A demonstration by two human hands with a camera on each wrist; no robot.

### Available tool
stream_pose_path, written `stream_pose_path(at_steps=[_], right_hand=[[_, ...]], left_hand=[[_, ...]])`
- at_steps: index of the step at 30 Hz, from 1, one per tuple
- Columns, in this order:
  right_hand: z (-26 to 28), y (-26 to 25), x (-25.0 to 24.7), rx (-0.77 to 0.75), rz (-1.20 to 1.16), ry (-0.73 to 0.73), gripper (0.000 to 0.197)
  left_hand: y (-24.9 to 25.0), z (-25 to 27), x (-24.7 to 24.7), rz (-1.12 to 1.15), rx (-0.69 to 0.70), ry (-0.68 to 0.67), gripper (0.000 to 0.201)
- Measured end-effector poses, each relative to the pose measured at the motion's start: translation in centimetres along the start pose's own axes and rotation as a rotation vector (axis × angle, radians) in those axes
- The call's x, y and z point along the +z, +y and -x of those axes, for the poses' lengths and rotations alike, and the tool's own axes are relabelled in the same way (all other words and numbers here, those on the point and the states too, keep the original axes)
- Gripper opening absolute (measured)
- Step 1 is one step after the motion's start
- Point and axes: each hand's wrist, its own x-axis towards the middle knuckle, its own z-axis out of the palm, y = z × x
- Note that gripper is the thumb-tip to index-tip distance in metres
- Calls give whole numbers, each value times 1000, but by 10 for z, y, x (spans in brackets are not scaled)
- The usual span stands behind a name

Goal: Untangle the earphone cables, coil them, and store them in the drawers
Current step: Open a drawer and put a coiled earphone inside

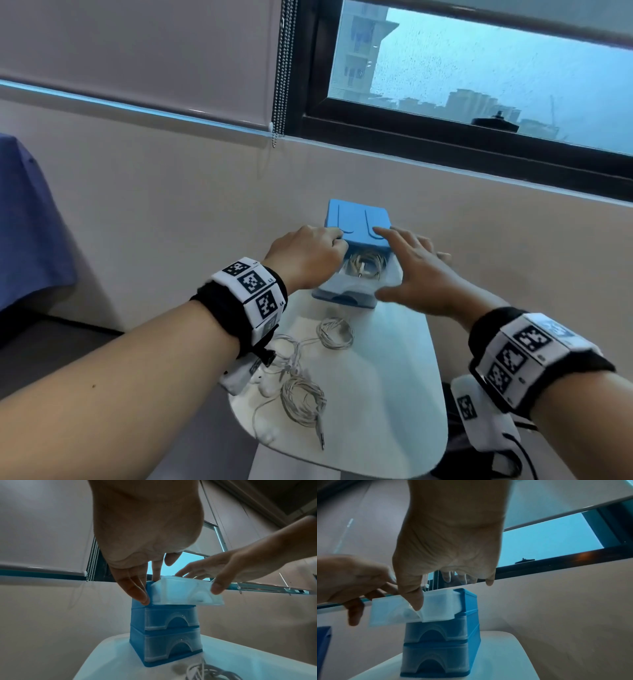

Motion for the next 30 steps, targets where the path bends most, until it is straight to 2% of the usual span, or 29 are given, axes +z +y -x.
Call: stream_pose_path(at_steps=[5, 9, 12, 15, 19, 22, 25, 28, 30], right_hand=[[-35, -1, -5, 55, -42, -19, 84], [-41, -3, -5, 91, -43, 109, 51], [-39, -1, -5, 112, -83, 148, 41], [-40, -2, -5, 121, -128, 166, 38], [-44, 0, 1, 140, -133, 163, 34], [-45, 1, 3, 135, -123, 166, 28], [-48, 3, 4, 133, -130, 170, 21], [-52, 3, 10, 151, -129, 175, 17], [-53, 3, 14, 174, -143, 179, 23]], left_hand=[[1, -5, 3, -55, 5, 42, 28], [-2, -10, 6, -11, -14, 60, 31], [-4, -14, 5, 115, -83, 106, 28], [-1, -16, 10, 390, -235, 96, 29], [13, -15, 28, 835, -470, -123, 33], [16, -18, 42, 1217, -591, -168, 36], [16, -17, 51, 1630, -624, -158, 35], [14, -16, 59, 1760, -597, -100, 36], [13, -16, 63, 1764, -586, -57, 35]])
